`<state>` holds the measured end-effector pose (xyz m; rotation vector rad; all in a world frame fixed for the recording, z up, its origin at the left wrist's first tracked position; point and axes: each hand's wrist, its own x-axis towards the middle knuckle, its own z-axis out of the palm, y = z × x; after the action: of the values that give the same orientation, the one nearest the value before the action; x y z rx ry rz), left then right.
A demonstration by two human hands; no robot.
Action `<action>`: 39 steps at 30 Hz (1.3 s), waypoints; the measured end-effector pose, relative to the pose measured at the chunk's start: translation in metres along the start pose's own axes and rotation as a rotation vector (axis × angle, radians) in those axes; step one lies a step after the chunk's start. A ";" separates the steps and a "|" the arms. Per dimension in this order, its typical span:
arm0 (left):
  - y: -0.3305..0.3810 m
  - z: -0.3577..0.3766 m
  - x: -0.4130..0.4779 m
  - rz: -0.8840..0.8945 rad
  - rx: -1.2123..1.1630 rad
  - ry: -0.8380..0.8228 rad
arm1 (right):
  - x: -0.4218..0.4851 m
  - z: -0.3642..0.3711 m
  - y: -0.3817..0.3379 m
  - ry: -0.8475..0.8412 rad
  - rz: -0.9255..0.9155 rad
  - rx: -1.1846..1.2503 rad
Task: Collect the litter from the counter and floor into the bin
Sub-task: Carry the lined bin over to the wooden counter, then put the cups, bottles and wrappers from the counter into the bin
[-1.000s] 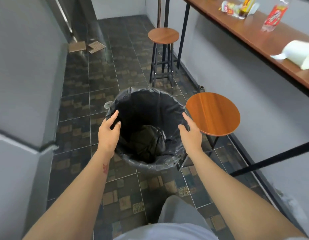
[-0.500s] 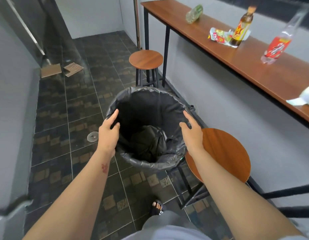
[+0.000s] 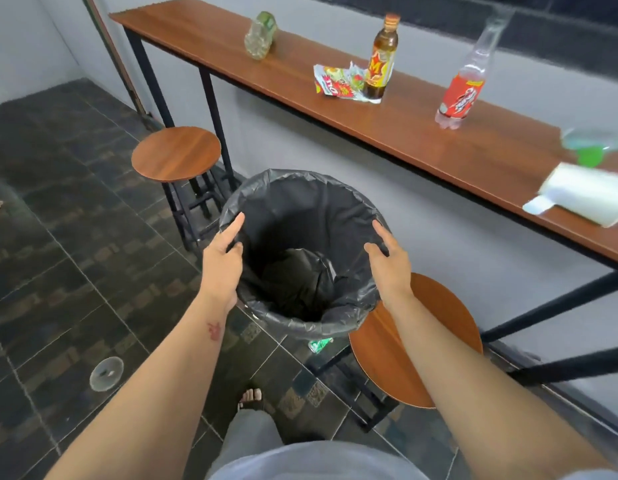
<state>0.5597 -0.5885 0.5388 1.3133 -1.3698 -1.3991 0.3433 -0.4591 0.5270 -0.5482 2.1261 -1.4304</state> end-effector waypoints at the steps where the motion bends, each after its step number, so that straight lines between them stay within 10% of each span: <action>1: 0.001 0.003 0.014 -0.013 0.004 -0.040 | 0.003 0.001 -0.002 0.044 0.024 0.008; 19: 0.047 0.065 0.119 -0.065 0.135 -0.565 | -0.004 0.013 -0.008 0.510 0.203 -0.044; 39: 0.076 0.119 0.107 -0.023 0.178 -0.658 | 0.038 -0.111 -0.054 1.193 0.015 -0.690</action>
<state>0.4147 -0.6787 0.5839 1.0075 -1.9445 -1.8546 0.2474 -0.4210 0.6043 0.2260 3.5812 -1.0432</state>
